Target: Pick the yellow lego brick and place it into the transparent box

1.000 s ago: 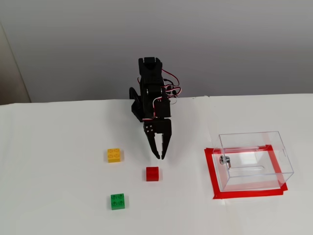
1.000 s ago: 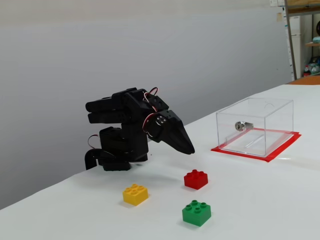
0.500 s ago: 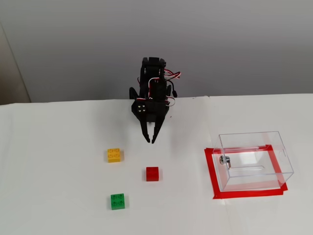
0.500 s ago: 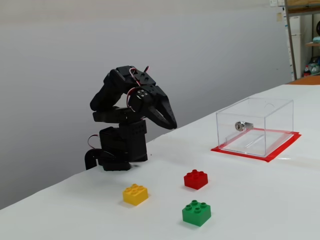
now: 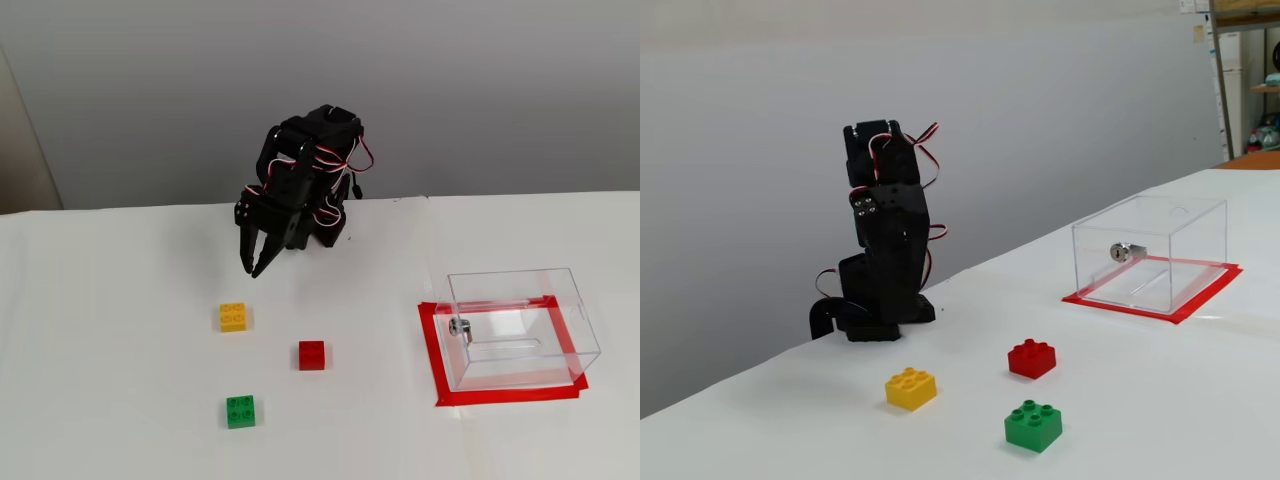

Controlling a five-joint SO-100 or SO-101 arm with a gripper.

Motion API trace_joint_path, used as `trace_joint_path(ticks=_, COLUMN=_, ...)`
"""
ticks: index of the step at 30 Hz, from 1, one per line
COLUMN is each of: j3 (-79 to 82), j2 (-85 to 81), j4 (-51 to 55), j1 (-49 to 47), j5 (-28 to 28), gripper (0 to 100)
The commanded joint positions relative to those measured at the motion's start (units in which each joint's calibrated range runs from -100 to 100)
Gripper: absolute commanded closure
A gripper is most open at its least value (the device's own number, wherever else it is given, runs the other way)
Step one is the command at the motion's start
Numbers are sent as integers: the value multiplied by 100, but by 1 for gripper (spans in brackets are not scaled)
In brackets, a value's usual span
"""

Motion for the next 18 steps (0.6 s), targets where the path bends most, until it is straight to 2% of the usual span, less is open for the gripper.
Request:
trace_joint_path(ticks=1, j3=-225, j2=272, j4=-34, j1=181, j5=-44, gripper=97)
trace_joint_path(ticks=4, j3=-307, j2=374, j4=-86, j1=203, j5=-44, gripper=95)
trace_joint_path(ticks=8, j3=-515, j2=425, j4=-173, j1=247, j5=-44, gripper=76)
trace_joint_path(ticks=10, j3=-533, j2=425, j4=-182, j1=358, j5=-44, gripper=70)
trace_joint_path(ticks=13, j3=-533, j2=442, j4=-208, j1=595, j5=-13, gripper=68)
trace_joint_path(ticks=18, j3=-488, j2=824, j4=-1122, j1=684, j5=3, gripper=68)
